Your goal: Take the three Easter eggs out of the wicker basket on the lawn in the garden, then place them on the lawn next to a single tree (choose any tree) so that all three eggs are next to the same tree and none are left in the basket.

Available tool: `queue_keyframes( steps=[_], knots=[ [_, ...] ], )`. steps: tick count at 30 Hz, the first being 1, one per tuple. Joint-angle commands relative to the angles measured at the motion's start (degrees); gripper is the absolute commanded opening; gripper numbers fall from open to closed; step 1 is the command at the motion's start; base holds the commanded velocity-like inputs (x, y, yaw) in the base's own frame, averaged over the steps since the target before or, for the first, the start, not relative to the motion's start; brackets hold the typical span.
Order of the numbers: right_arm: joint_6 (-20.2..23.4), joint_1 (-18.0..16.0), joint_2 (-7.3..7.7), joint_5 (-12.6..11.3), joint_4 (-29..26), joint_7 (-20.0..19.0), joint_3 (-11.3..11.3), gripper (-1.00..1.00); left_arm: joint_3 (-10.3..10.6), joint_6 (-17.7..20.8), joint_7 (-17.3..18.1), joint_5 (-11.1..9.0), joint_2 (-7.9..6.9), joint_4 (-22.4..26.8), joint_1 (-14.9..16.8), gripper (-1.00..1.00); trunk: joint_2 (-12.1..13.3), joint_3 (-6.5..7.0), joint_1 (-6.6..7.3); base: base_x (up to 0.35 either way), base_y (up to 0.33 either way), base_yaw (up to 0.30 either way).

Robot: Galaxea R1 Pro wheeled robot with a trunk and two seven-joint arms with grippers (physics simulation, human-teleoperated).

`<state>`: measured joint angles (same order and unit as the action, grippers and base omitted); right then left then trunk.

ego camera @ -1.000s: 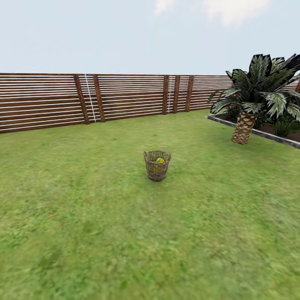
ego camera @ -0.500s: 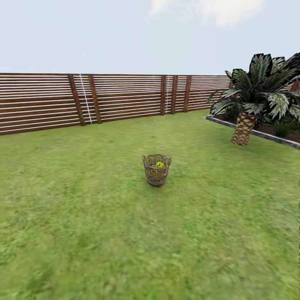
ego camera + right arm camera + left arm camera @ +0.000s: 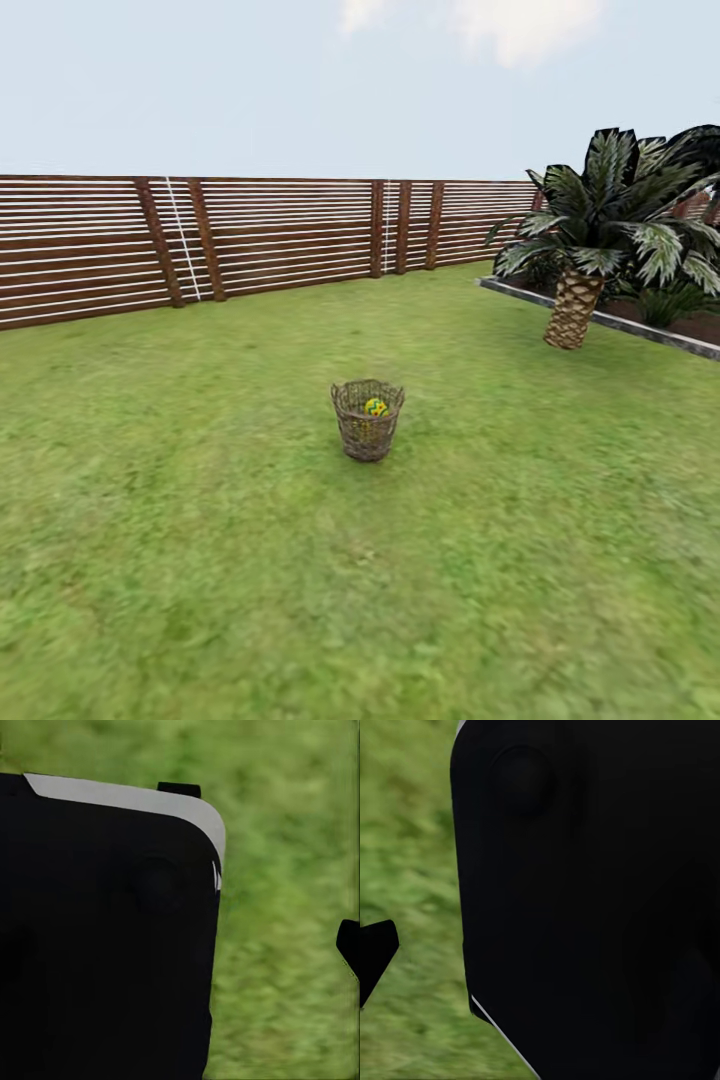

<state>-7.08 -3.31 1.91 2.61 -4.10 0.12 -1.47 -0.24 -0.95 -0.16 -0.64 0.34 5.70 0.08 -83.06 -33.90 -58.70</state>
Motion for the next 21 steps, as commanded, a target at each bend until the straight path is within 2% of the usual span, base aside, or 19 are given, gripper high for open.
queue_keyframes(
  steps=[1,11,16,21],
  knots=[
    [-0.2,0.0,-0.01,0.2,0.1,0.0,-0.1,1.00,0.0,-0.1,0.0,-0.1,0.01,0.0,0.0,1.00,0.0,-0.05,-0.03,0.307,0.089,-0.001],
    [-0.1,0.0,-0.21,0.0,0.6,0.0,0.1,1.00,0.0,-0.1,0.0,-0.1,0.01,0.0,0.0,1.00,0.0,-0.05,-0.03,0.307,0.089,0.000],
    [-0.1,0.0,0.24,0.1,0.1,0.0,0.1,1.00,0.0,-0.1,0.0,-0.1,0.01,0.0,0.0,1.00,0.0,-0.05,-0.03,0.307,0.089,0.000],
    [-0.1,0.0,-0.18,-0.2,0.6,0.0,0.1,1.00,0.0,-0.1,0.0,-0.1,0.01,0.0,0.0,1.00,0.0,-0.05,-0.03,0.307,0.089,0.000]
  ],
)
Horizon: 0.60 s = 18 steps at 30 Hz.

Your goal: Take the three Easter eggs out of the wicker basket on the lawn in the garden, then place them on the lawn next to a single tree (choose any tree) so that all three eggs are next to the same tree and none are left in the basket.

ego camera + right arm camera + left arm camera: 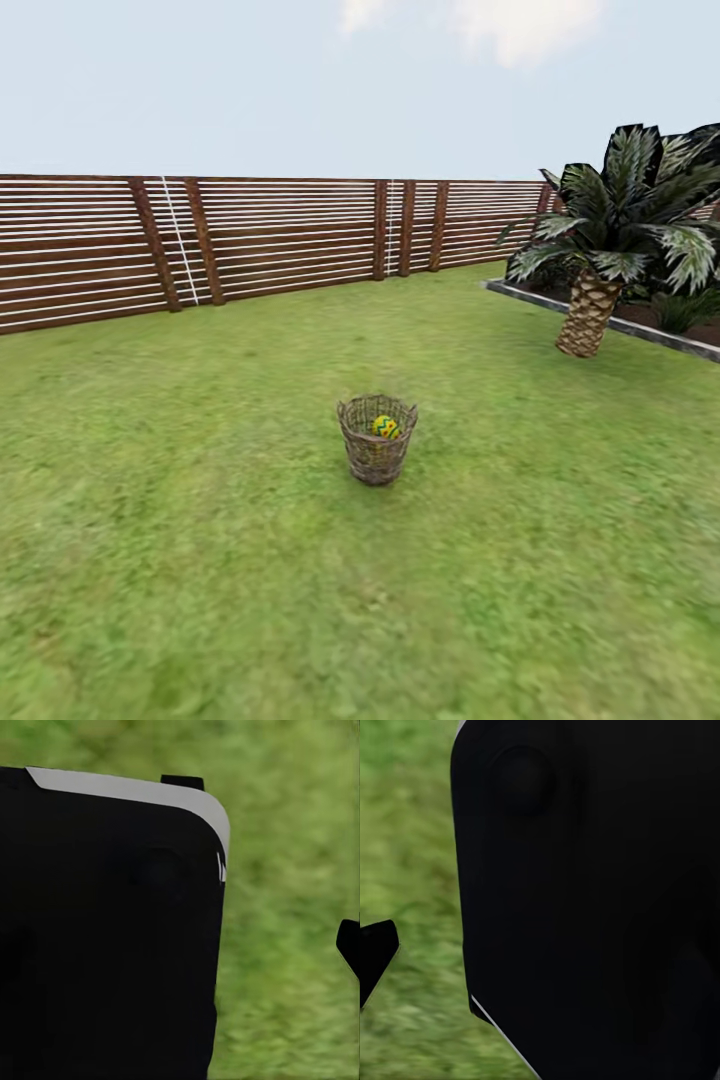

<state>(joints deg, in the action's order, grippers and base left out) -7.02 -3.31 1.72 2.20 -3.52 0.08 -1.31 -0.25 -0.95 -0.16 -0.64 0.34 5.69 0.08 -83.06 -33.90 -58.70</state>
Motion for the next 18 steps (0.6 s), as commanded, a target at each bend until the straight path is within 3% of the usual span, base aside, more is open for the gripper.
queue_keyframes(
  steps=[1,18],
  knots=[
    [-0.2,0.0,-0.01,0.2,0.0,0.0,-0.1,1.00,0.0,-0.1,0.0,-0.1,0.01,0.0,0.0,1.00,0.0,-0.05,-0.03,0.307,0.089,0.000],
    [-0.2,0.0,0.03,0.2,0.0,0.0,-0.2,1.00,0.0,-0.1,0.0,-0.1,0.01,0.0,0.0,1.00,0.0,-0.05,-0.03,0.307,0.089,0.000]
  ],
)
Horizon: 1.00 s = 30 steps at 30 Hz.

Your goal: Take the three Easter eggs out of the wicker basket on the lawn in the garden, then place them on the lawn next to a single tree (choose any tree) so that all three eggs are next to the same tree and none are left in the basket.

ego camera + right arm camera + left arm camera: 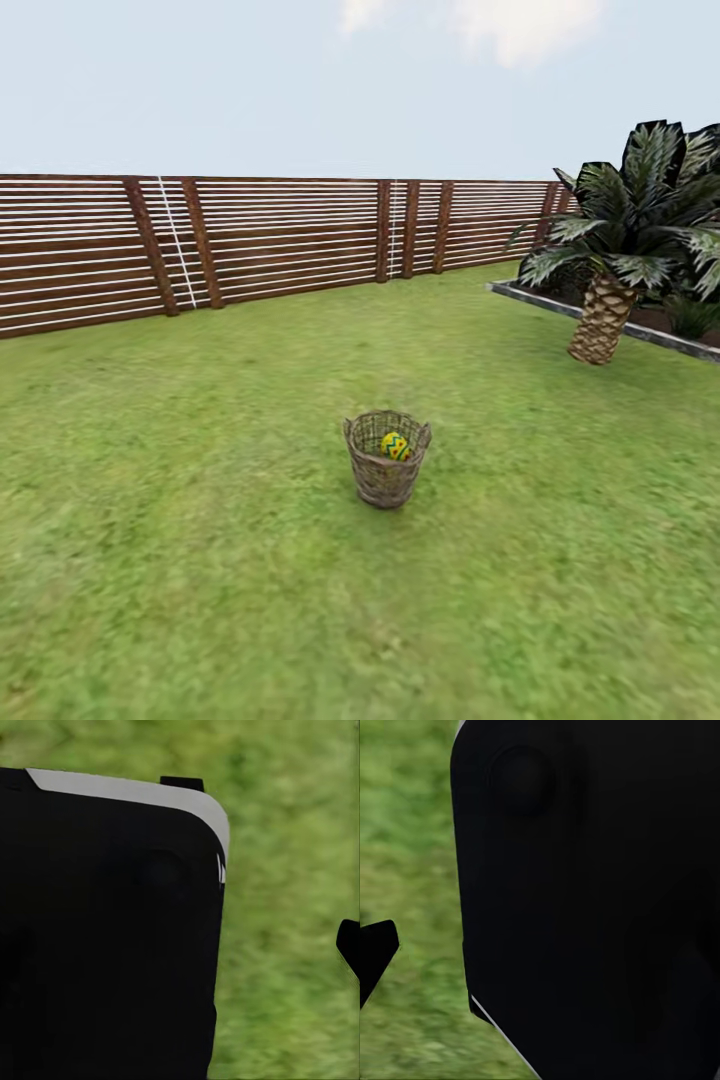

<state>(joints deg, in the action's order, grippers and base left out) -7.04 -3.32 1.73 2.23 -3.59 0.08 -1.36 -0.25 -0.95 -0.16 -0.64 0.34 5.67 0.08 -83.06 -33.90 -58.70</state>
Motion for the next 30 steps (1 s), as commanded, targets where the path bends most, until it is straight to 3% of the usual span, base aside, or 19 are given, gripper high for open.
queue_keyframes(
  steps=[1,30],
  knots=[
    [-0.2,0.0,0.02,0.2,0.1,0.0,-0.1,1.00,0.0,-0.1,0.0,-0.1,0.01,0.0,0.0,1.00,0.0,-0.05,-0.03,0.307,0.089,0.000],
    [-0.1,0.0,-0.06,0.0,0.3,0.0,0.0,1.00,0.0,-0.1,0.0,0.0,0.01,0.0,0.0,1.00,0.0,-0.05,-0.03,0.307,0.089,0.000]
  ],
)
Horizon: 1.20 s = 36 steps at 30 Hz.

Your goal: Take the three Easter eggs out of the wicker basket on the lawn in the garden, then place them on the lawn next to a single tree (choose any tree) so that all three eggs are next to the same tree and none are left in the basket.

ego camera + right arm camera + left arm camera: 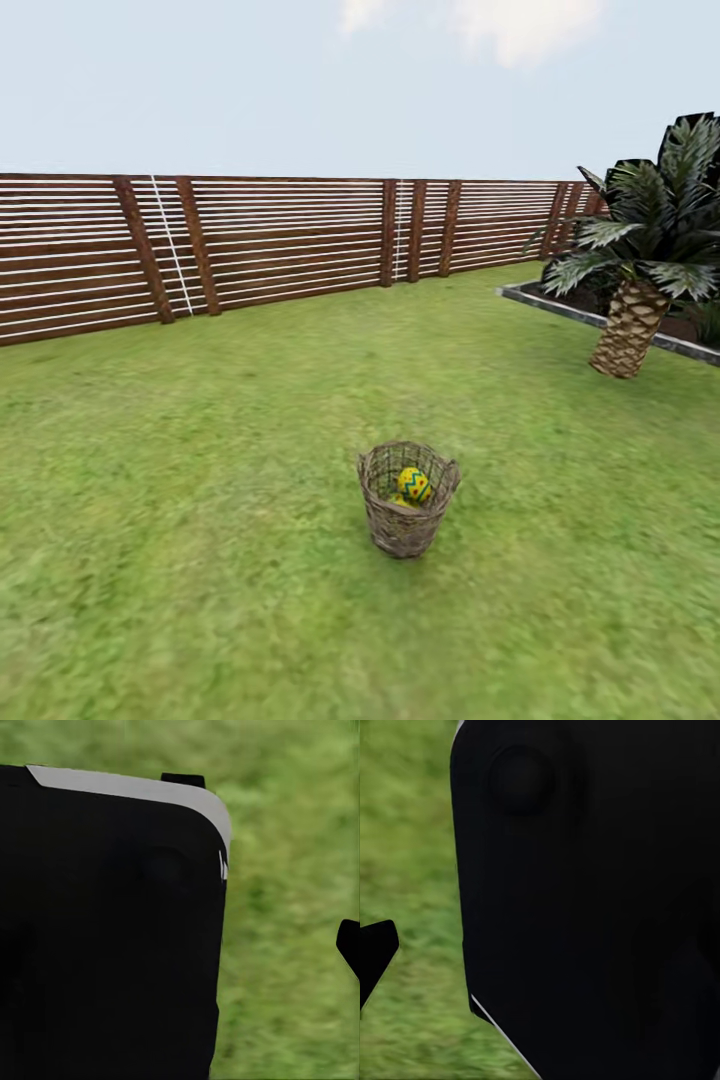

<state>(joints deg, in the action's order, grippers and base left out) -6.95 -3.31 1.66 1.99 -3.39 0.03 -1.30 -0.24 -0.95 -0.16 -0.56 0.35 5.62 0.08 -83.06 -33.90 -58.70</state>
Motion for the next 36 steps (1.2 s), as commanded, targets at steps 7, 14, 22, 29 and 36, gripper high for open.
queue_keyframes(
  steps=[7,14,22,29,36],
  knots=[
    [0.0,0.0,0.47,0.8,0.1,-0.3,-0.3,1.00,0.0,-0.1,0.0,-0.1,0.00,0.0,0.0,1.00,0.0,-0.05,-0.03,0.307,0.086,0.000],
    [0.1,0.0,0.47,0.9,0.1,-0.4,-0.9,1.00,0.0,-0.1,0.0,-0.1,0.01,0.0,0.0,1.00,0.0,-0.05,-0.03,0.310,0.077,0.000],
    [0.1,0.0,0.02,0.9,0.3,-0.5,-1.1,1.00,0.0,-0.1,0.0,-0.1,0.00,0.0,0.0,1.00,0.0,-0.05,-0.03,0.310,0.076,-0.115],
    [0.2,0.0,-0.05,0.9,0.3,-0.6,-1.1,1.00,0.0,-0.1,0.0,-0.1,0.00,0.0,0.0,1.00,0.0,-0.05,-0.03,0.310,0.076,-0.284],
    [0.2,0.0,-0.04,0.9,0.3,-0.6,-1.1,1.00,0.0,-0.1,0.0,-0.1,0.00,0.1,0.0,1.00,0.0,-0.05,-0.03,0.234,0.043,-0.287]
  ],
)
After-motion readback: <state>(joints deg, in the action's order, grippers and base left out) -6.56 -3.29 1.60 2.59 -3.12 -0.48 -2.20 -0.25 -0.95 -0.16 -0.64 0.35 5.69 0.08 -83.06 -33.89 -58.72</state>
